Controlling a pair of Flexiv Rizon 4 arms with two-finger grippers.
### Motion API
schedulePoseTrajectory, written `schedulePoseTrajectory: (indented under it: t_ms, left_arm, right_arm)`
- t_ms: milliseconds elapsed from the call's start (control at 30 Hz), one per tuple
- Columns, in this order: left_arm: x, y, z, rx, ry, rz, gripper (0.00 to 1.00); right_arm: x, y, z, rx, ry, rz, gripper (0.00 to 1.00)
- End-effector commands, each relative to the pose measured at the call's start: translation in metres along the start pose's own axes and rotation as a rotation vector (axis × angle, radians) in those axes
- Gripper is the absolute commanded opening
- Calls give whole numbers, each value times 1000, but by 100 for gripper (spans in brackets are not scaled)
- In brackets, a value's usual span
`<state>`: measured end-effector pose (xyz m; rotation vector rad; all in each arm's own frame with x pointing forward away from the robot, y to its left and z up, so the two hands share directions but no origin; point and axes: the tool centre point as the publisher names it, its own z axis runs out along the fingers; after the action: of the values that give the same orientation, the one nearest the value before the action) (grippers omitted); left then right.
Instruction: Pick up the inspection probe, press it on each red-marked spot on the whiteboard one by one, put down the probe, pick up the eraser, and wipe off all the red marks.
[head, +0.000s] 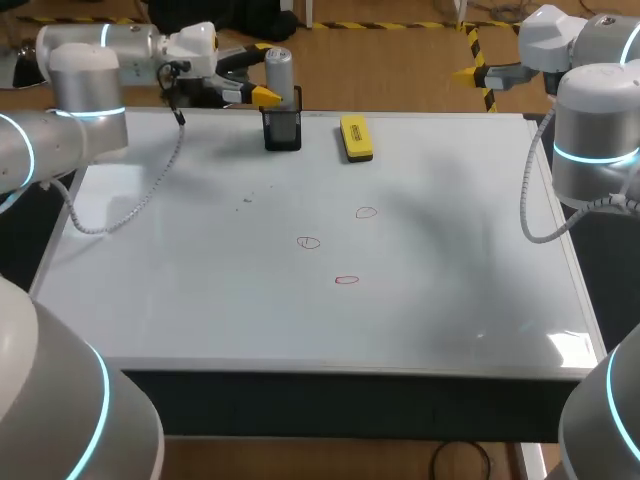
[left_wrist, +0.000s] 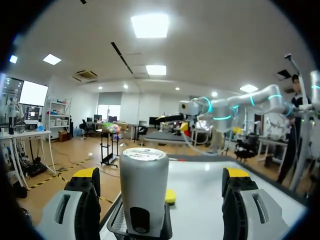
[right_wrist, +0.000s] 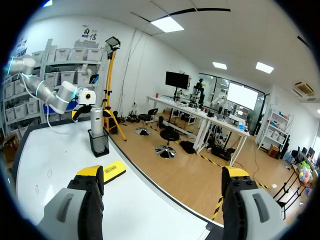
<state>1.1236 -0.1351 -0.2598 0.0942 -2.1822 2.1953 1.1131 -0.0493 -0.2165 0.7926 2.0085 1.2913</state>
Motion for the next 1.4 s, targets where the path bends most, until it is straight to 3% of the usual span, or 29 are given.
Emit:
schedulePoseTrajectory:
  t_ms: [33,433,967,1000,1067,1200,1233,1267,1300,1367,1400]
  left_arm:
    - [-7,10,6,17,32,-3,100]
    - [-16,26,14,37,26,-14,100]
    - [-16,25,22,35,26,-4,100]
    - [-16,25,22,35,26,-3,94]
    - [-16,24,22,28,27,0,63]
    - [-16,24,21,25,24,1,39]
    - [-16,24,21,24,23,1,37]
    - [-16,24,21,22,22,2,18]
    - [-16,24,20,20,21,2,11]
    - [-16,24,19,19,20,3,0]
    - [-15,24,19,18,20,4,0]
  right_arm:
    - [0,0,0,1,1,0,100]
    - [0,0,0,1,1,0,100]
    - [0,0,0,1,1,0,100]
    - [0,0,0,1,1,0,100]
    - [0,0,0,1,1,0,100]
    - [0,0,0,1,1,0,100]
    - [0,0,0,1,1,0,100]
    - [0,0,0,1,1,0,100]
    - [0,0,0,1,1,0,100]
    - [0,0,0,1,1,0,100]
    - [0,0,0,1,1,0,100]
